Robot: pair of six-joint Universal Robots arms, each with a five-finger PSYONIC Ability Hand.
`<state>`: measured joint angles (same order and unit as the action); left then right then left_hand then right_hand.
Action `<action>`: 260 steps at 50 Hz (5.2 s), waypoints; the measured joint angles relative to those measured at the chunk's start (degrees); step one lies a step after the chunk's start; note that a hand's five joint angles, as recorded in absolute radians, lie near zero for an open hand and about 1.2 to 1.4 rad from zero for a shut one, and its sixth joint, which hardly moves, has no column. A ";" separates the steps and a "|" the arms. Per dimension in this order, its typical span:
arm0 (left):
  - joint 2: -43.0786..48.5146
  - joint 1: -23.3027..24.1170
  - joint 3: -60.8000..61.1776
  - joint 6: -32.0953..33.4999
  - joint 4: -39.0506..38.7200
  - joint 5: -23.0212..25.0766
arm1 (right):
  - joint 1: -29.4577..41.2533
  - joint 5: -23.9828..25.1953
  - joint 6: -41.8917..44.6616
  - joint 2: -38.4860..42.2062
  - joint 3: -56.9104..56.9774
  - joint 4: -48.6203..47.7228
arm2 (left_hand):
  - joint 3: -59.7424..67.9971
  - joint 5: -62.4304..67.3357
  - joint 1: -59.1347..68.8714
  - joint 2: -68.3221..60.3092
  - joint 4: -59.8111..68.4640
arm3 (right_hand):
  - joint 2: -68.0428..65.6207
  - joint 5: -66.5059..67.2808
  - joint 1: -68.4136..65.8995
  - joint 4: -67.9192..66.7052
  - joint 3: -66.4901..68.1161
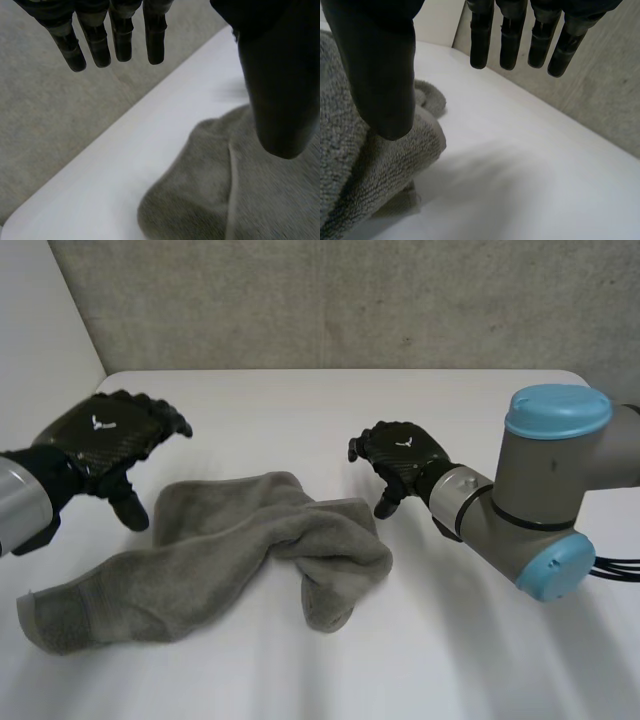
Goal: Fold the towel.
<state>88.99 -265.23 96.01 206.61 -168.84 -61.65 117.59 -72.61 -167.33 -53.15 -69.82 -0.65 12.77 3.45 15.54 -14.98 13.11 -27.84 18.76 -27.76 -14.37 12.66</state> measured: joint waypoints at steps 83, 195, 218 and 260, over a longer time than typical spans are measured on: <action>8.50 16.18 4.98 -15.76 -8.33 -16.41 | -23.69 18.77 5.02 -31.22 -26.77 4.82 | 0.00 61.74 56.18 -60.37 0.00 | -46.36 47.11 -47.69 0.00 0.00; 15.49 8.28 14.03 0.57 -27.67 -9.24 | -33.92 22.03 19.96 -27.95 -39.28 5.24 | 0.00 31.31 29.67 -30.96 0.00 | -35.67 34.18 -35.91 0.00 0.00; 15.83 7.86 14.30 0.66 -27.42 -9.54 | -37.07 22.12 20.54 -26.91 -38.65 4.51 | 0.00 20.95 20.24 -21.00 0.00 | -48.12 47.80 -48.13 0.00 0.00; 22.34 8.17 13.49 0.47 -28.29 -13.80 | -38.96 22.31 20.32 -27.49 -38.15 5.34 | 0.00 61.42 56.57 -61.20 0.00 | -48.12 47.80 -48.13 0.00 0.00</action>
<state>111.32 -257.06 109.50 207.08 -197.13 -75.45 78.63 -50.29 -147.02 -80.64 -107.97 4.69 12.77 64.87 72.10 -76.19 13.11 -75.96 66.57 -75.88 -14.37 12.66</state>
